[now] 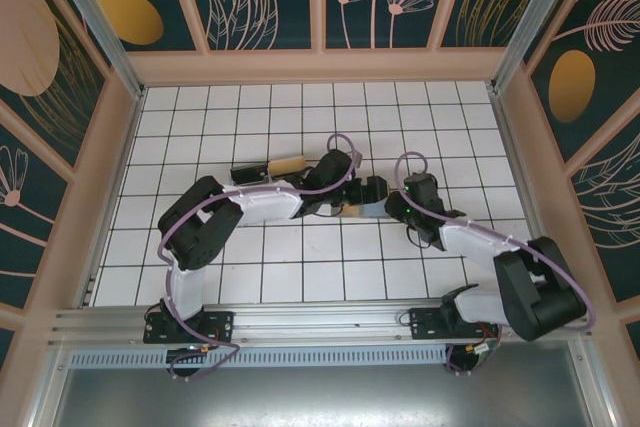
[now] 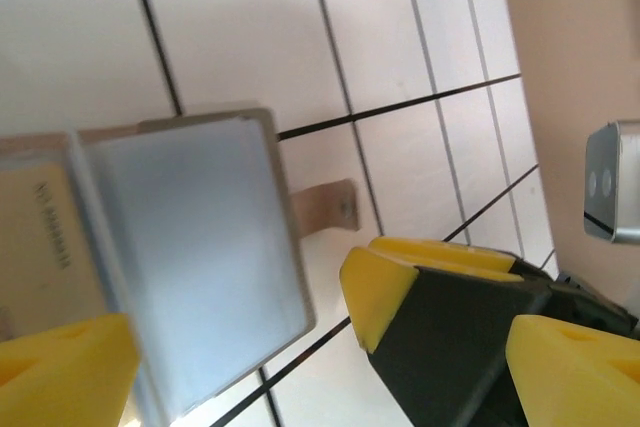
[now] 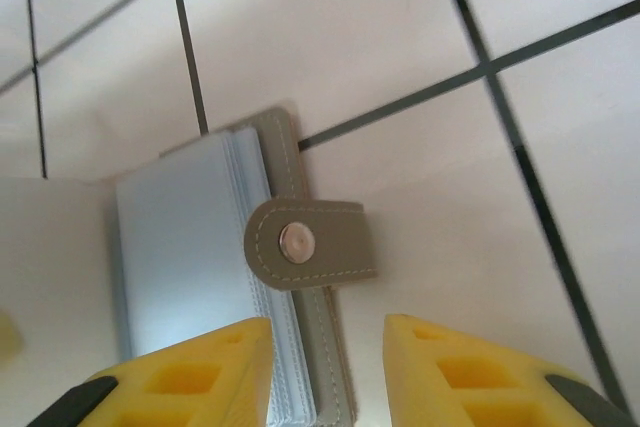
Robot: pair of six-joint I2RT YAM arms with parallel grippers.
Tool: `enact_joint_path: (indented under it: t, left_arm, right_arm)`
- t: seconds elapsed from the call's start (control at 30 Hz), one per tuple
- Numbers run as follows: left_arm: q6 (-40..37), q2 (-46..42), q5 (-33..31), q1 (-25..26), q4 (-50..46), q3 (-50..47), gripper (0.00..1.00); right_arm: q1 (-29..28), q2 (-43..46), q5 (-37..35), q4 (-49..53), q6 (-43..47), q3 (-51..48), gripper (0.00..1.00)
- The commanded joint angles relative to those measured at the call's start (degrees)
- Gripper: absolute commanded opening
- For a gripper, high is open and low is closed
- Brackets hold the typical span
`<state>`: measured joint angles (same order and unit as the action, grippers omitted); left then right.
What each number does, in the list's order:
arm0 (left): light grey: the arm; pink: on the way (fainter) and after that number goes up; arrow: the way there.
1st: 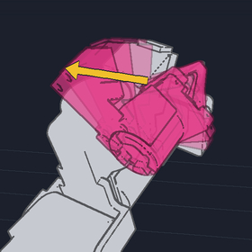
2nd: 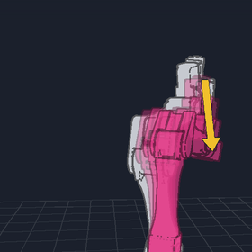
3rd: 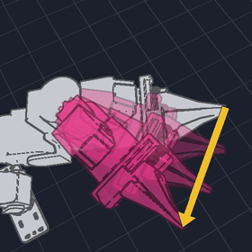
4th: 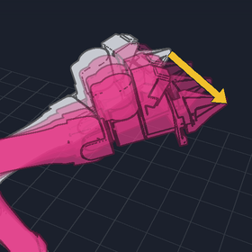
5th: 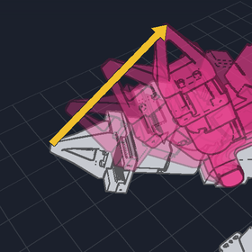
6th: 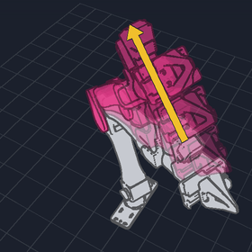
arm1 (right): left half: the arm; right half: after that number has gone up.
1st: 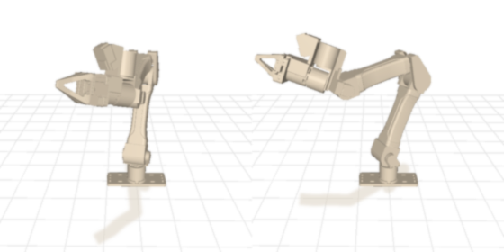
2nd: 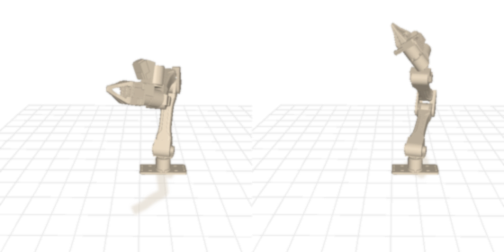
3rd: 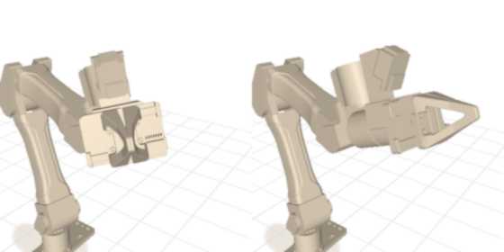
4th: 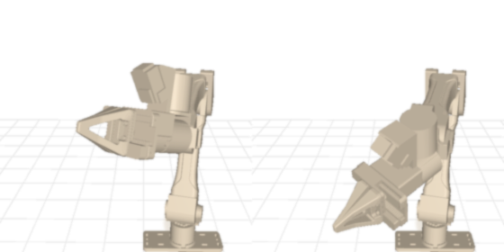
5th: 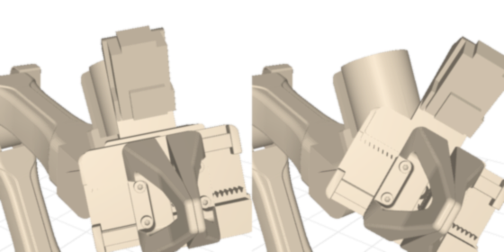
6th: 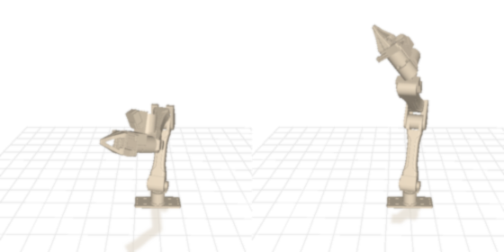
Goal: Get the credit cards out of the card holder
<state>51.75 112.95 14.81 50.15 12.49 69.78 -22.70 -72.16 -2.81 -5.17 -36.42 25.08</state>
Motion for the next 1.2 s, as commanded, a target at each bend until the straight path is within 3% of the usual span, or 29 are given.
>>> enact_joint_path:
  t: [0.0,0.23,0.4,0.67,0.77,0.97,1.13,1.17]
  left_arm:
    - [0.82,2.46,2.03,0.9,1.92,3.38,0.94]
    - [1.31,5.17,3.09,2.06,0.93,6.16,0.92]
    - [-1.0,1.89,-1.79,1.85,-2.49,4.6,0.92]
    - [-1.5,-1.11,-4.31,0.42,-3.55,1.6,0.92]
    - [-2.18,-2.51,-6.72,-0.29,-5.47,-0.02,0.88]
    - [-3.45,-4.7,-14.67,-1.06,-11.55,-1.99,0.55]
    - [-3.32,-4.18,-17.52,-1.59,-13.95,-2.69,0.03]
    - [-3.22,-3.97,-17.75,-1.7,-14.09,-2.76,0.0]
  right_arm:
    - [1.53,3.99,-2.3,1.65,-1.74,-2.57,0.37]
    - [2.69,6.41,-1.33,2.1,-1.72,-3.77,0.37]
    - [2.74,5.97,1.68,-0.15,-1.11,-3.9,0.37]
    - [2.67,5.59,1.72,-0.1,-1.01,-3.1,0.37]
    - [2.66,6.22,3.78,-1.37,-0.55,-3.24,0.37]
    - [2.05,6.28,9.87,-7.12,0.21,-2.85,0.4]
    - [0.54,3.31,12.18,-10.19,0.39,-0.95,0.29]
    - [0.25,2.61,12.42,-10.49,0.39,-0.48,0.27]
